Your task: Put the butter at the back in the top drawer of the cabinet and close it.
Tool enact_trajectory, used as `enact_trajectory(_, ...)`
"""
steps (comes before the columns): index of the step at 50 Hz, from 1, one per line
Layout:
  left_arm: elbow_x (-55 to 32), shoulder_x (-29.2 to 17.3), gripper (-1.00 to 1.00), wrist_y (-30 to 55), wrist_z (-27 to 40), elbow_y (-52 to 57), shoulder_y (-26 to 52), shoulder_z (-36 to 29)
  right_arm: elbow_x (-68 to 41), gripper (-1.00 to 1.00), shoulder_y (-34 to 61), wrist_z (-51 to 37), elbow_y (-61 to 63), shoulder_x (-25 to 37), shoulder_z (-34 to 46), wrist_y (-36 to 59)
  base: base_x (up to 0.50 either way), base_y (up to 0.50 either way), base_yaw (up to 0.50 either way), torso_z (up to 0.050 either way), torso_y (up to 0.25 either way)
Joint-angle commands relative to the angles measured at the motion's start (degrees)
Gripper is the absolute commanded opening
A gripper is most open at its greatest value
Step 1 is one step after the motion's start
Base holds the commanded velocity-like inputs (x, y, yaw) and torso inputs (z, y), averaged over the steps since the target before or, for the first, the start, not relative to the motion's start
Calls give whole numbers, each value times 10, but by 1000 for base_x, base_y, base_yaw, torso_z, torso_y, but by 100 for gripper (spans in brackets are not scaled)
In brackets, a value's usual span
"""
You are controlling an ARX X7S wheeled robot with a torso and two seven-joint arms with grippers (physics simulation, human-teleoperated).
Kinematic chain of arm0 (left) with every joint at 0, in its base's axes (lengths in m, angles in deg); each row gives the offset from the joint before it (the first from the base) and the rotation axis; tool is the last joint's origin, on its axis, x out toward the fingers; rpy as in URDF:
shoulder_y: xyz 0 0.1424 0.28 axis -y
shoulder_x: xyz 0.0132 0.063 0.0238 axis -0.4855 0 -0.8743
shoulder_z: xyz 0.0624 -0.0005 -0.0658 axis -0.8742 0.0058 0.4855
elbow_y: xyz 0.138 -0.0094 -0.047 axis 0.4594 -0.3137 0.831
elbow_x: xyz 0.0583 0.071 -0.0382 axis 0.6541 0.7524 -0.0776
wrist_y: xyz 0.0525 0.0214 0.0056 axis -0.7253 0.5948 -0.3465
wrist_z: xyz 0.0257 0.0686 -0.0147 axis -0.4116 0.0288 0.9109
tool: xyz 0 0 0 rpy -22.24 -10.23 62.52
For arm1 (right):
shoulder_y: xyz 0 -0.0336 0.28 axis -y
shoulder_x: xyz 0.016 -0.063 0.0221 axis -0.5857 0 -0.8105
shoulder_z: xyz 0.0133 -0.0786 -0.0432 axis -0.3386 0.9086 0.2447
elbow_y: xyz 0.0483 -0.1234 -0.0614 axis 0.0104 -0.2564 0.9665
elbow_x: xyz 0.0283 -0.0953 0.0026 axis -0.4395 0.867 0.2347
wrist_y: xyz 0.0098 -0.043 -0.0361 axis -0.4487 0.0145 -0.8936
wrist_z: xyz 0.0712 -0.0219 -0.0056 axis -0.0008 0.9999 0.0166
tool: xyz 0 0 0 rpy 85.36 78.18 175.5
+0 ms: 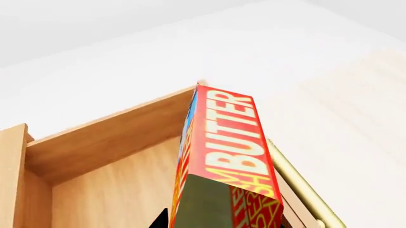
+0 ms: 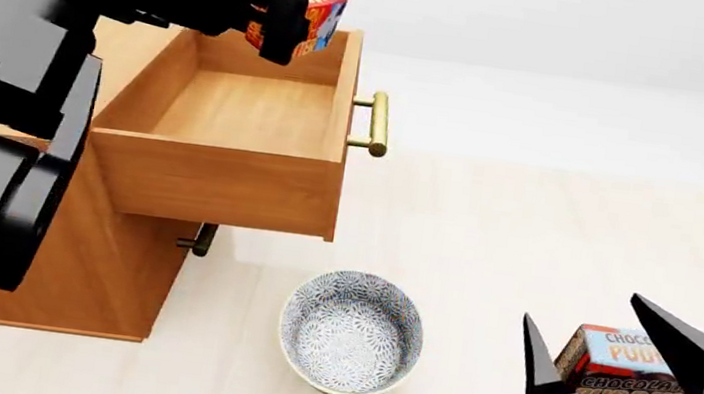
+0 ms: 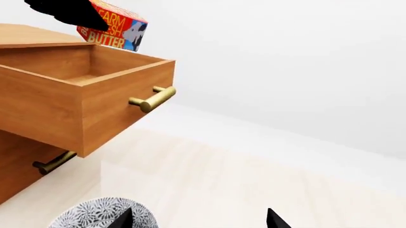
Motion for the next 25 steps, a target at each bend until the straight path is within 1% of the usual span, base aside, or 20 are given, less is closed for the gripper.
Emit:
enact_trajectory(1, 88, 10, -100, 0, -2, 0, -9, 95, 7, 100, -5, -4, 1, 1, 2, -4, 0, 0, 0, 0, 10)
enact_trajectory(25, 111, 12, -100, 7, -11, 0, -35, 129, 8, 100, -6, -12, 7, 2, -2, -2, 0, 0, 0, 0, 1)
